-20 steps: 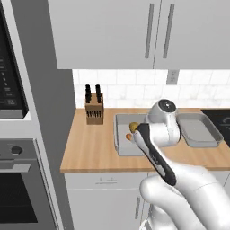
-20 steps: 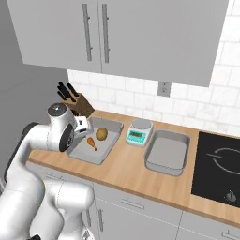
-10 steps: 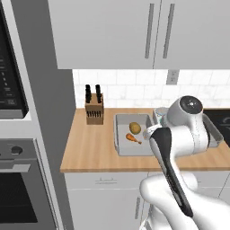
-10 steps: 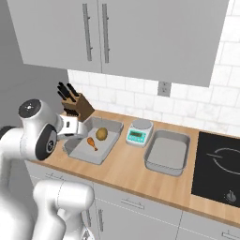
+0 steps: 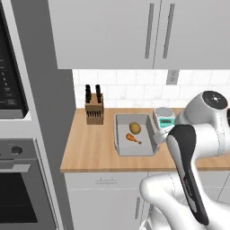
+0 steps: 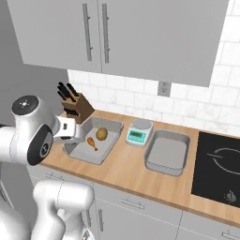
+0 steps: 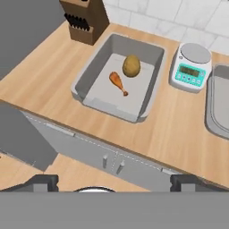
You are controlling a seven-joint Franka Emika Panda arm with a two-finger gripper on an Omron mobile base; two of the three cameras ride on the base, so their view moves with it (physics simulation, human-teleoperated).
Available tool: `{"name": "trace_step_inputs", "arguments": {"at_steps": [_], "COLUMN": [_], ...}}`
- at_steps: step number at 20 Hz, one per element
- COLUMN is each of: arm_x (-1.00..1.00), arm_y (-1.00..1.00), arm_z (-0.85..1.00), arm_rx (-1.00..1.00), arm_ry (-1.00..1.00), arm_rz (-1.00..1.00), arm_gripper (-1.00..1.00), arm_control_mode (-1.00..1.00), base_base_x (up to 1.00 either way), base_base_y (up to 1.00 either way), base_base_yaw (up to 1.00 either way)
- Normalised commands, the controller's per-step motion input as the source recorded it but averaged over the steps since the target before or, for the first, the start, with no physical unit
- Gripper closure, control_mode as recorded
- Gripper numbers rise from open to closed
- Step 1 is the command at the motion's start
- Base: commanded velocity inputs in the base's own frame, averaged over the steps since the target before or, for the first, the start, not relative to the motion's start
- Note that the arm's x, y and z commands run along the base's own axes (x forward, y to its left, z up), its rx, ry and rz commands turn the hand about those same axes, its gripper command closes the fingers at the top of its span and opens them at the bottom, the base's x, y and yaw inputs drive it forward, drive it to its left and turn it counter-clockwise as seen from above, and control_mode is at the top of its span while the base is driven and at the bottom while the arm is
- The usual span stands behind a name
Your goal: Place one potato and one chicken drumstick in each tupperware on the nearby counter, to pack two identical lunches.
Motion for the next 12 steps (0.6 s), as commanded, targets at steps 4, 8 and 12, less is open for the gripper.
{"name": "trace_step_inputs", "arguments": {"at_steps": [4, 8, 12], "arm_x": [0.01, 0.0, 0.0], "arm_y": [0.0, 0.0, 0.0], "arm_z": [0.0, 0.0, 0.0], "arm_rx": [0.0, 0.0, 0.0], "arm_ry": [0.0, 0.0, 0.0], "arm_rz": [0.0, 0.0, 0.0], "arm_gripper": [-1.0, -1.0, -1.0], "arm_control_mode": [1.0, 1.0, 1.0], "base_base_x": [-0.41, -1.0, -1.0], "base_base_y": [0.02, 0.25, 0.32], "base_base_yaw": [0.07, 0.19, 0.23]}}
